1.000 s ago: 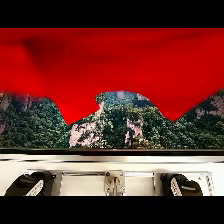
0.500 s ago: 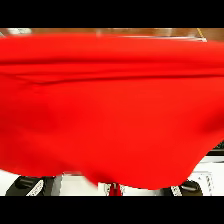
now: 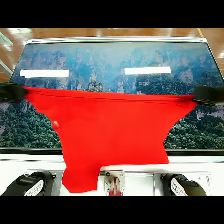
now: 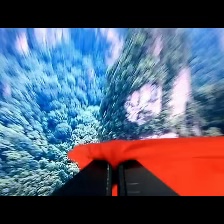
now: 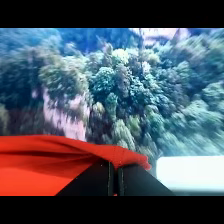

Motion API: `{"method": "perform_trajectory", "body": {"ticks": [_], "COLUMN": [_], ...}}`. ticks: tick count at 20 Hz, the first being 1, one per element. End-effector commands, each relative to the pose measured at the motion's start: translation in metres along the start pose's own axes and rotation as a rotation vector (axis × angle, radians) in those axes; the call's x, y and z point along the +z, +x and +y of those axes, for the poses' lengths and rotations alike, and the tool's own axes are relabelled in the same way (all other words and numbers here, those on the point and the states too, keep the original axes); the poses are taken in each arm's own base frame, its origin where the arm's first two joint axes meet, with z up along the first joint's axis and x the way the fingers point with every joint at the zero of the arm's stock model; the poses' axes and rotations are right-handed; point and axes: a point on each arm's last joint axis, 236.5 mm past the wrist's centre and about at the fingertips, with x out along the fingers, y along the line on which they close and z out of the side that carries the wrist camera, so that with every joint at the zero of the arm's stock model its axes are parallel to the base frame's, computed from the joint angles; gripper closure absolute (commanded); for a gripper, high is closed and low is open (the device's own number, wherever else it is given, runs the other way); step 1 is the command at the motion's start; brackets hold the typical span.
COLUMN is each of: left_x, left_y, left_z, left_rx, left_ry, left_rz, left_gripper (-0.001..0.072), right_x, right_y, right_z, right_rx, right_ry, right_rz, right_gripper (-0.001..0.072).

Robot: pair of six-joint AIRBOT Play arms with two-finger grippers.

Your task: Fold the shirts.

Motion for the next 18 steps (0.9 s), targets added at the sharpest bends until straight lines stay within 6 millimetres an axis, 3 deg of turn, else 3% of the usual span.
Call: {"method": "perform_trajectory", "body": {"ticks": [1, 4, 6, 8, 11, 14, 16, 18], "left_x": [-0.007, 0.025, 0.048, 0.063, 0.058, 0.023, -0.001, -0.021], "left_y": [0.120, 0.188, 0.223, 0.255, 0.297, 0.324, 0.321, 0.302], "left_z": [0.007, 0.011, 0.018, 0.014, -0.005, -0.008, 0.000, 0.008], "left_rx": [0.022, 0.029, 0.039, 0.016, -0.070, -0.078, -0.063, -0.073], "left_ry": [-0.026, -0.040, -0.118, -0.156, -0.235, -0.263, -0.244, -0.158], "left_rz": [0.138, 0.139, 0.117, 0.092, 0.101, 0.217, 0.318, 0.422], "left_gripper": [0.0665, 0.0665, 0.0665, 0.0665, 0.0665, 0.0664, 0.0665, 0.0665], "right_x": [0.044, 0.099, 0.132, 0.148, 0.138, 0.105, 0.090, 0.073], "right_y": [0.106, 0.159, 0.178, 0.199, 0.239, 0.275, 0.276, 0.262], "right_z": [0.002, 0.018, 0.025, 0.026, 0.020, 0.019, 0.017, 0.013], "right_rx": [0.100, 0.172, 0.176, 0.149, 0.134, 0.131, 0.125, 0.129], "right_ry": [0.118, 0.187, 0.210, 0.196, 0.218, 0.221, 0.204, 0.197], "right_rz": [-0.050, -0.200, -0.327, -0.402, -0.356, -0.217, -0.155, -0.073], "right_gripper": [0.0644, 0.0644, 0.0644, 0.0644, 0.0644, 0.0643, 0.0643, 0.0643]}}
